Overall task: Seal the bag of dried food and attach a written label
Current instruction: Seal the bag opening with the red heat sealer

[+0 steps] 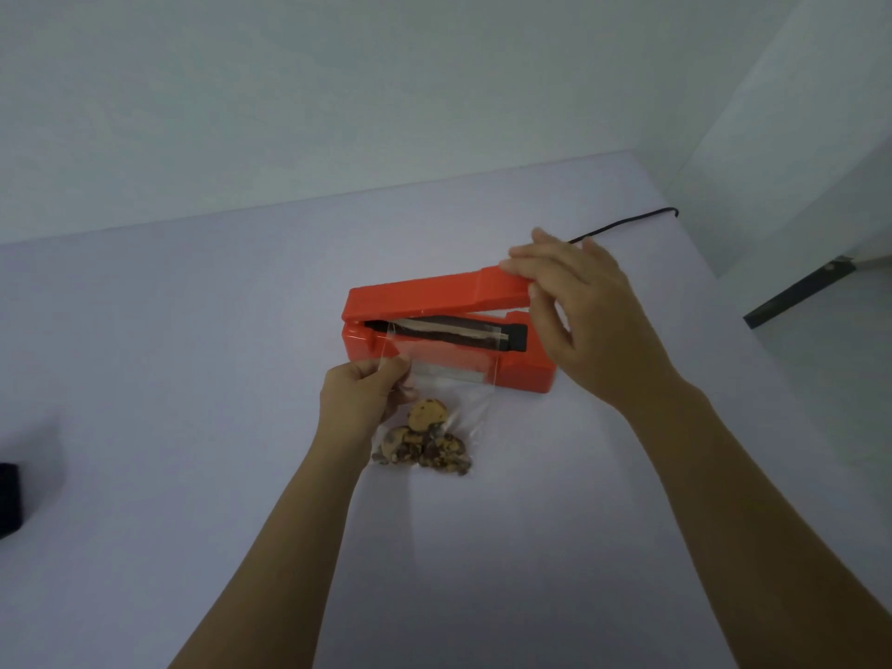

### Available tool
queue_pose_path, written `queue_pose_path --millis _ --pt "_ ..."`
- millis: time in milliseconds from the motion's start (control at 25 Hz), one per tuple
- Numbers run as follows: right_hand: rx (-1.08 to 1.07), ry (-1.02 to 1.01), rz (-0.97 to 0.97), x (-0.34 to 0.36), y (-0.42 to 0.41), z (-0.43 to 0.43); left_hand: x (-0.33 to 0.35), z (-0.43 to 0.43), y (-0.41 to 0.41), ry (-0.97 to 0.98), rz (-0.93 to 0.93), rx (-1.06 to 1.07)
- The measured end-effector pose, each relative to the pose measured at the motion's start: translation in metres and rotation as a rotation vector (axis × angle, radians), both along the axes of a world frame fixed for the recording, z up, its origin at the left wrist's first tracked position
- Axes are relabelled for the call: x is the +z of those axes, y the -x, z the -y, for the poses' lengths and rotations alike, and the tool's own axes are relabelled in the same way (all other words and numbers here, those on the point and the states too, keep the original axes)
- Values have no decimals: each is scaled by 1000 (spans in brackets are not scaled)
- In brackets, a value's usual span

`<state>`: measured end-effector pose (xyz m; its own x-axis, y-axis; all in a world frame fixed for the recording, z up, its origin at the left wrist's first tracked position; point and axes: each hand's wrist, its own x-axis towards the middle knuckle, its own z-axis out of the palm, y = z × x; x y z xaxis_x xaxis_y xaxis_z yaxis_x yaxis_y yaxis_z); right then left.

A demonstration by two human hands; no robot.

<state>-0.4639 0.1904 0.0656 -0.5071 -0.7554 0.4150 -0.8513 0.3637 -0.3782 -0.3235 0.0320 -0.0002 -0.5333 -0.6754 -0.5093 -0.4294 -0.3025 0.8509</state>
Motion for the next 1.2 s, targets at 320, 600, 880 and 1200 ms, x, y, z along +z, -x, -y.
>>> queue_pose_path --millis 320,600,880,1200 --pt "-146 -256 145 -39 -2 7 -3 3 1 9 -8 -15" --pt "-205 -553 113 -54 1 12 -8 5 2 -21 -39 -7" --pt "-162 -579 195 -55 6 15 -16 7 2 -106 -60 16" --pt "-155 -496 226 -60 8 15 -10 8 1 -112 -50 -9"
